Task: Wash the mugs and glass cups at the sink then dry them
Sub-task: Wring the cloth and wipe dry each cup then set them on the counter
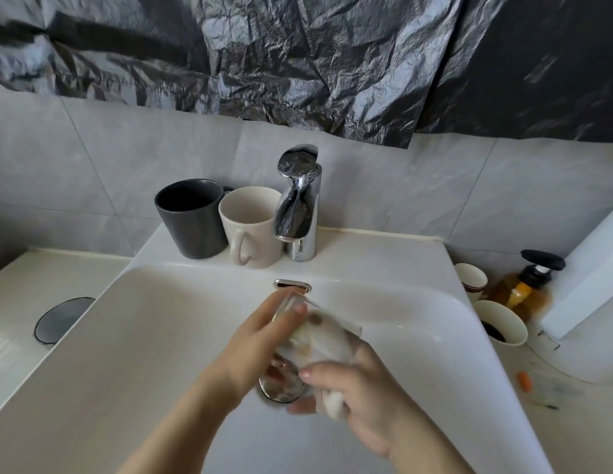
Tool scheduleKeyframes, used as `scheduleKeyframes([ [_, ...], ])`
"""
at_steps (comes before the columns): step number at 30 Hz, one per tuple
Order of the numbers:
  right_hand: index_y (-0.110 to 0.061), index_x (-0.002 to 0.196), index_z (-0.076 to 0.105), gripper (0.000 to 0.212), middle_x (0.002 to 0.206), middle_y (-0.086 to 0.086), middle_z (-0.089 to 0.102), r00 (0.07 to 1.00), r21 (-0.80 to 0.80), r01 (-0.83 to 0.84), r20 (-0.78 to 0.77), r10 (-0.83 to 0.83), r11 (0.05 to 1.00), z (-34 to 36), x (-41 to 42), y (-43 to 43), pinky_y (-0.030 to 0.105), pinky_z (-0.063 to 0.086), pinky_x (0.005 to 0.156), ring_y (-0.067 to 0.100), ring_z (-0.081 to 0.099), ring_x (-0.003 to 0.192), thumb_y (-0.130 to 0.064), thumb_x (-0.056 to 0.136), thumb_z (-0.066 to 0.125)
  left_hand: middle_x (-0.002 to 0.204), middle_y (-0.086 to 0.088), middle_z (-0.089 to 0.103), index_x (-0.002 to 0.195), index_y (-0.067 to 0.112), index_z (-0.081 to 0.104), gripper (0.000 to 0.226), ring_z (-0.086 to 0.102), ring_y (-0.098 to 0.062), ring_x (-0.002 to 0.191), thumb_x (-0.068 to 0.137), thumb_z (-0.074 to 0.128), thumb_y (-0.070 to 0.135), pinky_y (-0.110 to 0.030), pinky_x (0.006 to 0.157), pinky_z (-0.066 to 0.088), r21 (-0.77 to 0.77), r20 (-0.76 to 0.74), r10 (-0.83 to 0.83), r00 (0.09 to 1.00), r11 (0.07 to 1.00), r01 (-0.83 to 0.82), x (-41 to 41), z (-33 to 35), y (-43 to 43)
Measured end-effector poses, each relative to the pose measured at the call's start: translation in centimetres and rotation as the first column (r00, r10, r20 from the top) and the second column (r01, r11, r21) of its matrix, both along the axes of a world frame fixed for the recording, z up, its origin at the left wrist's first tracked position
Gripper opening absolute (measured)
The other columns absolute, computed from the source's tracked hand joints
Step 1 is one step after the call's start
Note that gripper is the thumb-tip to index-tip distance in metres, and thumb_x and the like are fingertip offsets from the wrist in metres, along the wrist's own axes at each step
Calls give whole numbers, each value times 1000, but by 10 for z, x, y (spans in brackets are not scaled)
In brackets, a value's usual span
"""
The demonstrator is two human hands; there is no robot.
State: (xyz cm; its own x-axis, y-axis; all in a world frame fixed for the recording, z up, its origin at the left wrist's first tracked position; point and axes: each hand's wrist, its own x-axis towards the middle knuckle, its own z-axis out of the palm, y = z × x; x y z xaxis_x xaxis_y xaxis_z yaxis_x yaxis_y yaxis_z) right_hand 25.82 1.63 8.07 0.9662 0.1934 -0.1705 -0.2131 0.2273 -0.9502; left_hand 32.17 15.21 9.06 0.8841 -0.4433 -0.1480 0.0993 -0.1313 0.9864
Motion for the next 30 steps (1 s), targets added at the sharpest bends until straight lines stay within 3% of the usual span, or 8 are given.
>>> scheduleKeyframes([
  [2, -27, 126, 55, 49, 119, -2, 65, 985, -429, 133, 157, -71, 893, -10, 1, 7, 12, 49, 79, 2, 64, 96, -15, 80, 67, 75, 1, 69, 94, 27, 68, 43, 62, -19, 60, 82, 46, 63, -27, 56, 44, -4, -248, -2, 969, 1000, 1, -1, 5, -1],
  [4, -37, 118, 58, 49, 118, -7, 63, 989, -468, 111, 142, -49, 877, -14, 1, 12, 13, 49, 79, -1, 63, 94, -22, 73, 66, 75, -3, 66, 94, 23, 66, 37, 58, -14, 57, 91, 45, 54, -23, 51, 42, 35, -216, 92, 972, 996, -86, 0, 4, -4],
  [8, -32, 89, 75, 41, 88, -1, 72, 991, 249, -39, -113, 69, 968, 11, -2, 5, 24, 51, 50, 12, 63, 66, -5, 66, 55, 85, 16, 68, 93, 46, 64, 23, 61, 2, 72, 76, 55, 59, -19, 67, 49, -16, 180, 148, 972, 989, -147, -1, -4, -4],
  [11, -29, 87, 77, 39, 87, 1, 73, 989, 419, -4, -134, 66, 908, 18, -4, -4, 19, 45, 43, 13, 62, 61, -7, 66, 53, 99, 31, 63, 94, 60, 58, 28, 58, 10, 89, 67, 53, 66, -7, 75, 46, 28, 274, 43, 961, 998, -53, 0, -6, -1],
  [15, -25, 94, 70, 35, 85, -3, 70, 997, -156, 48, 59, -40, 987, 10, -1, 5, 20, 52, 60, 8, 65, 72, -1, 72, 59, 77, 3, 65, 99, 35, 64, 26, 56, -12, 54, 86, 52, 55, -20, 44, 37, -50, -193, -41, 980, 998, 32, -1, 8, 2],
  [18, -32, 99, 67, 42, 91, -13, 68, 989, -366, 40, 146, 14, 930, 4, 0, 13, 16, 50, 74, 1, 63, 86, 4, 78, 57, 67, 3, 60, 100, 19, 63, 29, 53, -6, 46, 93, 48, 44, -16, 39, 35, -25, -187, 99, 977, 994, -105, -1, 4, -4],
  [25, -28, 96, 74, 43, 98, 4, 72, 992, 371, -37, -96, 78, 928, 17, -3, -5, 20, 45, 45, 22, 59, 81, -3, 65, 57, 90, 21, 67, 97, 53, 58, 30, 63, -5, 79, 68, 56, 59, -20, 69, 51, -21, 307, 55, 950, 998, -51, -2, -8, -2],
  [30, -42, 85, 68, 45, 81, -19, 69, 990, -411, 85, 135, -32, 908, 7, 0, 7, 12, 47, 69, 2, 63, 80, -1, 72, 54, 68, -1, 62, 93, 28, 66, 43, 52, -13, 50, 84, 46, 64, -20, 44, 32, -52, -225, -3, 974, 999, -9, -3, 6, -3],
])
